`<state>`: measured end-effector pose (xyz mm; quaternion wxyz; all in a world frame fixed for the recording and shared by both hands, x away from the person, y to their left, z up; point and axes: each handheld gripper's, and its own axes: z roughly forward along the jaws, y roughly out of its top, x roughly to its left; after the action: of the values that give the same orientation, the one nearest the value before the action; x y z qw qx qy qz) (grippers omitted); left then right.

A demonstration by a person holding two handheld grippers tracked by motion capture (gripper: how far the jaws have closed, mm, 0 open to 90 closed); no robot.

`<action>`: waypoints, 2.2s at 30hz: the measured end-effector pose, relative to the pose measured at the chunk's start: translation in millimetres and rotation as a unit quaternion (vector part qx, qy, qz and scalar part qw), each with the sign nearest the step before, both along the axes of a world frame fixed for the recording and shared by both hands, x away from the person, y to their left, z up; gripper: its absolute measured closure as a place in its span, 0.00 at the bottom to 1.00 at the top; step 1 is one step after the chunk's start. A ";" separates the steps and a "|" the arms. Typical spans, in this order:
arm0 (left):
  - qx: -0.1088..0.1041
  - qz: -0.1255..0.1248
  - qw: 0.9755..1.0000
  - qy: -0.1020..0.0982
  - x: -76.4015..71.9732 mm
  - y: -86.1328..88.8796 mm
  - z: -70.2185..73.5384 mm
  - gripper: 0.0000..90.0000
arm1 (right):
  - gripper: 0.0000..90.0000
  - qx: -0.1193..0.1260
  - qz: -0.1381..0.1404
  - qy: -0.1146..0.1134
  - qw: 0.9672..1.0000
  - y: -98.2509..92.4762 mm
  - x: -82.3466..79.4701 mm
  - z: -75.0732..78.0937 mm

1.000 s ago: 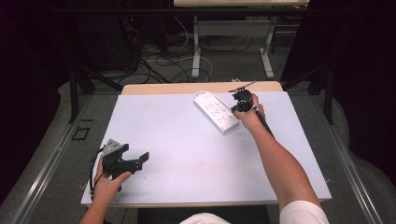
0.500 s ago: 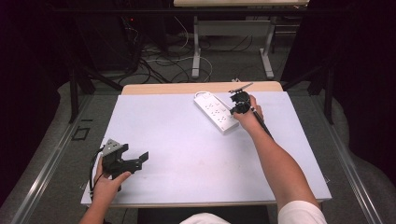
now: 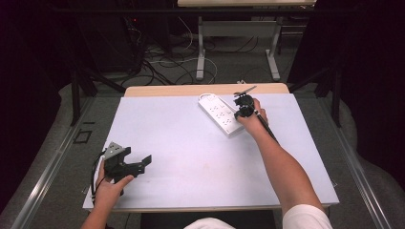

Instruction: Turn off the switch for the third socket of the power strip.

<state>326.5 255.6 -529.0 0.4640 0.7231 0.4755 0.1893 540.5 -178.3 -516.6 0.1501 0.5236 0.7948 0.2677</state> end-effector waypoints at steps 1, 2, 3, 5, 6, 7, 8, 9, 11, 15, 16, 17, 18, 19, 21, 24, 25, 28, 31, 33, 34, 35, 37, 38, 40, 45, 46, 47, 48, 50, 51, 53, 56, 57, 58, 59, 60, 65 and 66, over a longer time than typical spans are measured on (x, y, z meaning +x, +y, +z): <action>0.000 0.000 1.000 0.000 0.0 0.0 0.0 0.05 | 1.00 0.006 0.004 -0.004 1.000 0.3 0.1 -0.9; 0.000 0.000 1.000 0.000 0.1 0.0 -0.1 0.05 | 1.00 -0.003 0.006 -0.002 1.000 0.6 -0.3 -0.2; 0.000 0.000 1.000 0.000 0.1 0.0 -0.1 0.05 | 1.00 -0.003 0.005 -0.003 1.000 0.8 -0.5 -0.2; 0.000 0.000 1.000 0.000 0.1 -0.2 -0.2 0.05 | 1.00 -0.003 0.005 -0.003 1.000 0.9 -0.6 -0.2; 0.000 0.000 1.000 0.001 -0.1 -0.1 -0.1 0.05 | 1.00 -0.002 0.005 -0.001 1.000 0.9 -0.6 -0.2; 0.000 0.000 1.000 0.001 0.0 -0.2 -0.1 0.05 | 1.00 -0.002 0.005 -0.001 1.000 0.9 -0.7 -0.2; 0.000 0.000 1.000 0.001 0.0 -0.2 -0.1 0.05 | 1.00 -0.002 0.005 -0.001 1.000 0.9 -0.7 -0.2; 0.000 0.000 1.000 0.001 0.0 -0.3 -0.2 0.05 | 1.00 -0.002 0.004 -0.003 1.000 0.9 -0.6 -0.5; 0.000 0.001 1.000 0.001 0.0 -0.3 -0.2 0.05 | 1.00 -0.002 0.004 -0.003 1.000 0.9 -0.6 -0.5; 0.000 0.001 1.000 0.001 0.0 -0.3 -0.1 0.05 | 1.00 -0.002 0.001 -0.004 1.000 0.9 -0.7 -0.6; 0.000 0.001 1.000 0.001 0.0 -0.3 -0.2 0.06 | 1.00 -0.002 0.000 -0.004 1.000 0.9 -0.7 -0.6; 0.001 0.001 1.000 0.001 0.0 -0.2 -0.1 0.05 | 1.00 -0.002 0.000 -0.003 1.000 1.0 -0.8 -0.5; 0.001 0.001 1.000 0.001 0.0 -0.2 -0.1 0.06 | 1.00 -0.003 0.000 -0.004 1.000 1.1 -0.8 -0.6; 0.001 0.000 1.000 0.000 0.1 -0.2 -0.2 0.06 | 1.00 -0.003 0.000 -0.004 1.000 1.1 -0.8 -0.6; 0.001 0.000 1.000 0.001 -0.1 -0.1 -0.1 0.06 | 1.00 -0.003 0.000 -0.004 1.000 1.0 -0.8 -0.6; 0.001 0.000 1.000 0.000 0.1 -0.1 -0.2 0.06 | 1.00 -0.003 0.000 -0.002 1.000 1.1 -0.9 -0.6; 0.002 0.000 1.000 0.000 0.0 0.0 -0.1 0.06 | 1.00 -0.003 0.000 -0.002 1.000 1.1 -0.9 -0.6; 0.001 0.000 1.000 0.000 -0.1 0.1 -0.2 0.06 | 1.00 -0.003 -0.002 -0.004 1.000 1.1 -1.3 -0.9; 0.002 0.000 1.000 -0.001 -0.2 0.3 -0.2 0.06 | 1.00 0.000 -0.001 -0.003 1.000 0.3 -1.2 -0.9; 0.002 0.001 1.000 0.000 -0.5 0.3 -0.2 0.06 | 1.00 0.001 -0.003 -0.002 1.000 0.4 -1.3 -0.9; 0.002 0.001 1.000 0.000 -0.6 0.3 -0.2 0.06 | 1.00 0.001 -0.003 -0.002 1.000 0.4 -1.3 -0.9; 0.002 0.001 1.000 -0.001 -0.4 0.5 -0.1 0.06 | 1.00 0.000 -0.003 -0.003 1.000 0.5 -1.4 -1.0; 0.002 0.002 1.000 -0.001 -0.4 0.5 0.0 0.06 | 1.00 0.000 -0.002 -0.007 1.000 0.9 -1.4 -2.1; 0.002 0.001 1.000 -0.001 -0.4 0.2 -0.1 0.06 | 1.00 -0.001 -0.001 -0.002 1.000 1.2 -1.7 -1.5; 0.003 0.002 1.000 0.000 -0.5 -0.2 -0.2 0.06 | 1.00 -0.003 -0.002 0.006 1.000 0.3 -1.8 -2.2; 0.002 0.002 1.000 0.000 -0.3 -0.3 -0.2 0.06 | 1.00 0.002 -0.006 0.008 1.000 -3.0 -1.4 -2.6; 0.002 0.002 1.000 0.000 -0.1 -0.4 -0.2 0.06 | 1.00 0.000 -0.006 0.012 1.000 -3.8 -1.5 -2.0; 0.001 0.002 1.000 0.001 0.1 -0.6 -0.2 0.06 | 1.00 0.000 -0.006 0.011 1.000 -3.8 -1.6 -2.1; 0.001 0.002 1.000 0.001 0.5 -1.0 -0.4 0.06 | 1.00 -0.001 -0.004 0.009 1.000 -4.1 -1.7 -2.3; 0.001 0.002 1.000 0.002 1.0 -1.6 -0.8 0.06 | 1.00 0.003 -0.003 0.012 1.000 -4.1 -1.8 -2.1; 0.002 0.000 1.000 0.002 1.4 -1.7 -0.8 0.06 | 1.00 0.004 -0.003 0.012 1.000 -3.9 -1.8 -2.1; 0.001 0.000 1.000 0.002 1.6 -2.2 -1.0 0.06 | 1.00 0.009 -0.006 0.017 1.000 -2.7 -2.4 -1.6; 0.002 -0.001 1.000 0.002 1.3 -2.1 -1.6 0.06 | 1.00 0.008 -0.003 0.017 1.000 -0.7 -3.6 -1.4; 0.002 0.000 1.000 0.003 1.1 -2.1 -1.7 0.06 | 1.00 0.013 0.005 0.007 1.000 -0.6 -3.4 -1.9; 0.002 0.000 1.000 0.002 1.0 -2.0 -1.8 0.06 | 1.00 0.010 0.004 0.010 1.000 0.1 -3.8 -0.8; 0.002 0.000 1.000 0.002 0.8 -1.7 -1.5 0.06 | 1.00 0.011 0.005 0.007 1.000 0.6 -3.9 -0.2; 0.001 0.001 1.000 0.000 0.7 -1.5 -1.4 0.06 | 1.00 0.011 0.008 0.005 1.000 1.1 -4.1 0.8; 0.002 0.003 1.000 0.001 0.8 -0.4 -1.0 0.06 | 0.97 0.022 0.011 -0.006 1.000 2.2 -4.4 2.9; 0.001 0.003 1.000 0.001 0.9 -0.5 -1.0 0.06 | 0.97 0.022 0.011 -0.006 1.000 2.2 -4.4 2.9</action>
<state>327.4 255.1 -530.0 0.4622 0.7223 0.4780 0.1903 536.1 -176.1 -513.7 0.1405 0.5160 0.7935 0.2904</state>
